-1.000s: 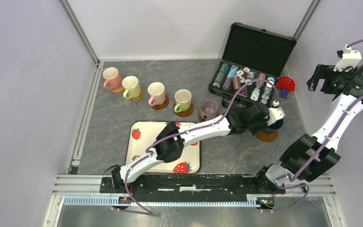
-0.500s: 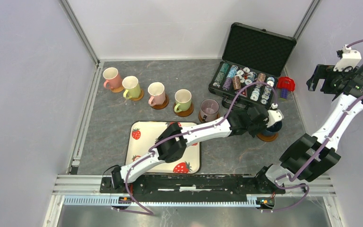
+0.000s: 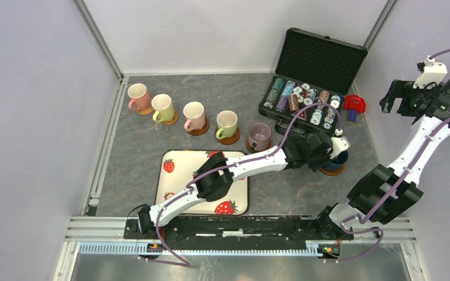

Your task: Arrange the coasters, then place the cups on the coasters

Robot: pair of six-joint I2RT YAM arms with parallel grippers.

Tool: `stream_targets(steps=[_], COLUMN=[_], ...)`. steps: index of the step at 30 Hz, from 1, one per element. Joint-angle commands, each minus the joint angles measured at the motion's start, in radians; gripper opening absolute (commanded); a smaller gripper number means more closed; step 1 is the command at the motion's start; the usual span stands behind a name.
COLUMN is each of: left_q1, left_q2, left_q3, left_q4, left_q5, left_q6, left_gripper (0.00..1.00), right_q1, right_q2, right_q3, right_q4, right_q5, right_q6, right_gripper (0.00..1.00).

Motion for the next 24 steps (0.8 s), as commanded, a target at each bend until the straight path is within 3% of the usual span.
stream_targets(steps=[1, 4, 12, 16, 24], left_q1=[-0.007, -0.007, 0.002, 0.015, 0.029], left_q2=[-0.029, -0.048, -0.16, -0.198, -0.23], left_q3=[0.031, 0.048, 0.055, 0.038, -0.048], left_q4=[0.094, 0.084, 0.053, 0.047, -0.017], left_q5=[0.014, 0.014, 0.038, 0.021, 0.041], left_q6=[-0.041, -0.041, -0.042, -0.031, 0.038], left_gripper=[0.38, 0.53, 0.71, 0.66, 0.41], right_q1=[-0.004, -0.004, -0.005, -0.003, -0.004], right_q2=[0.001, 0.0, -0.006, -0.014, -0.021], right_q3=[0.019, 0.012, 0.002, -0.009, -0.008], right_q4=[0.024, 0.024, 0.029, 0.033, 0.036], right_q5=[-0.014, -0.019, -0.047, -0.059, -0.061], right_q6=[-0.008, -0.005, 0.001, 0.007, 0.013], right_gripper=[0.98, 0.98, 0.98, 0.98, 0.98])
